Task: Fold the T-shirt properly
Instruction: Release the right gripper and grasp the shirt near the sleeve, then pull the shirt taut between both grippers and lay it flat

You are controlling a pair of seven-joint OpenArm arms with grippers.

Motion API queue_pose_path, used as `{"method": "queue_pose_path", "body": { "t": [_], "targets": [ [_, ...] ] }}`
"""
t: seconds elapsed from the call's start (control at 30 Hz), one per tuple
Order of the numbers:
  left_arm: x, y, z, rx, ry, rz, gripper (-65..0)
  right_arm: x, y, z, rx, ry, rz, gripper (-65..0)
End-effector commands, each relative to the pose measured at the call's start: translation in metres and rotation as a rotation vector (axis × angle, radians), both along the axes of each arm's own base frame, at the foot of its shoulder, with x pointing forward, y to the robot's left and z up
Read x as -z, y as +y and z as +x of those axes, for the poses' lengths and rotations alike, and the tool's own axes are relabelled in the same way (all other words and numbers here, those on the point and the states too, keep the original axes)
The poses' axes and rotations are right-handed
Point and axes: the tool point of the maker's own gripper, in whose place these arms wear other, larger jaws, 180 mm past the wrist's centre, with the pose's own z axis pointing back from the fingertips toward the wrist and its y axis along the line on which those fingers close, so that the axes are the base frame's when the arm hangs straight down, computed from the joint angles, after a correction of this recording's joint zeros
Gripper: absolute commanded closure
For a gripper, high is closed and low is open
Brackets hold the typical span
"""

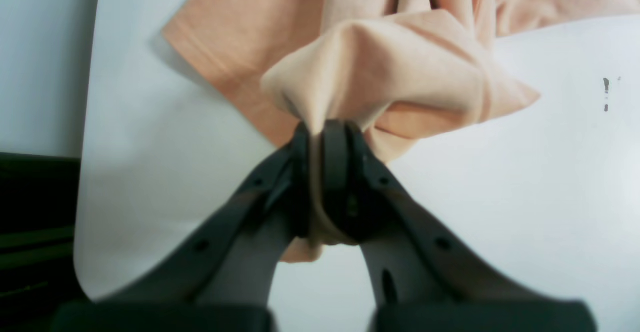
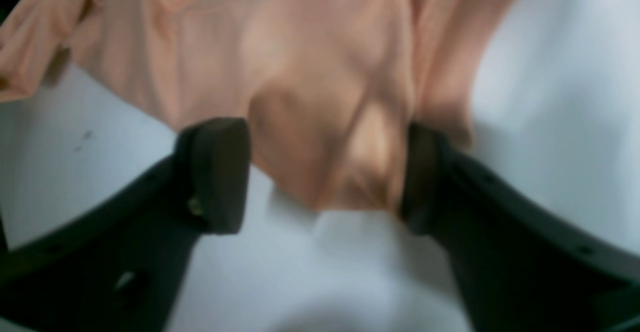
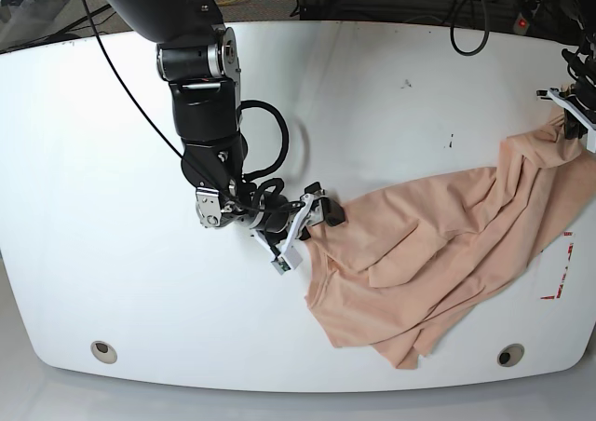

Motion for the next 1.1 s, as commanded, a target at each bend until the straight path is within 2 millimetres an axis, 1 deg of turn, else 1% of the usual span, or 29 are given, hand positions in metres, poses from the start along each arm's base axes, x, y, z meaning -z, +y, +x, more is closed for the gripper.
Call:
{"method": "queue_pose_path", "body": {
  "t": [0.0,0.03,0.07,0.13,0.17,0.27,0.33,0.4,0.47,0.53,0.57,0.6,0.67,0.7,0.73,0.8,0.87,0.97,1.0,1.07],
  "targets": [
    [-0.019,0.007,0.009,0.016,-0.045,0.040,0.0,-0.020,0.000,0.017,0.016,-0.051,0.025,-31.2],
    [-0.018,0.007,0.009,0.017,-0.044,0.040,0.0,-0.021,0.000,0.017,0.016,-0.053,0.025,-24.1],
    [-0.018,0.007,0.009,0.017,-0.044,0.040,0.0,-0.021,-0.001,0.018,0.017,-0.055,0.022,-19.7],
    [-0.019,0.007,0.009,0.017,-0.045,0.040,0.0,-0.021,-0.001,0.018,0.013,-0.056,0.014,-5.5],
    [-0.019,0.007,0.009,0.018,-0.045,0.041,0.0,-0.020,-0.004,0.019,0.015,-0.057,0.010,0.0],
    [-0.020,0.007,0.011,0.026,-0.044,0.046,0.0,-0.017,-0.023,0.022,0.037,-0.055,-0.010,0.0],
    [-0.024,0.008,0.014,0.040,-0.041,0.062,0.0,-0.012,-0.039,0.021,0.056,-0.048,-0.030,0.0],
    [-0.022,0.005,0.016,0.056,-0.035,0.062,0.0,-0.008,-0.055,0.022,0.069,-0.046,-0.054,0.0],
    [-0.024,-0.002,0.021,0.077,-0.043,0.061,0.0,0.002,-0.082,0.016,0.085,-0.023,-0.104,0.0],
    [-0.028,-0.005,0.028,0.095,-0.050,0.068,0.0,-0.005,-0.108,0.017,0.127,-0.041,-0.110,0.0],
    [-0.028,-0.007,0.030,0.103,-0.052,0.067,0.0,-0.007,-0.121,0.014,0.145,-0.043,-0.113,0.0],
    [-0.027,-0.010,0.032,0.109,-0.052,0.065,0.0,-0.009,-0.130,0.010,0.154,-0.043,-0.120,0.0],
    [-0.025,-0.015,0.033,0.124,-0.046,0.061,0.0,-0.021,-0.155,0.004,0.173,-0.068,-0.148,0.0],
    [-0.025,-0.016,0.034,0.127,-0.048,0.061,0.0,-0.024,-0.164,0.000,0.178,-0.073,-0.159,0.0],
    [-0.026,-0.017,0.034,0.130,-0.049,0.062,0.0,-0.026,-0.170,-0.005,0.176,-0.075,-0.175,0.0],
    [-0.024,-0.024,0.035,0.150,-0.045,0.059,0.0,-0.028,-0.190,-0.019,0.176,-0.081,-0.231,0.0],
    [-0.021,-0.029,0.036,0.167,-0.038,0.054,0.0,-0.029,-0.203,-0.029,0.182,-0.085,-0.264,0.0],
    [-0.022,-0.034,0.037,0.182,-0.040,0.055,0.0,-0.026,-0.227,-0.048,0.215,-0.072,-0.309,0.0],
    [-0.021,-0.035,0.036,0.182,-0.037,0.054,0.0,-0.023,-0.236,-0.056,0.230,-0.062,-0.324,0.0],
    [-0.016,-0.035,0.030,0.183,-0.017,0.052,0.0,-0.022,-0.248,-0.068,0.248,-0.051,-0.342,0.0]
  ]
}}
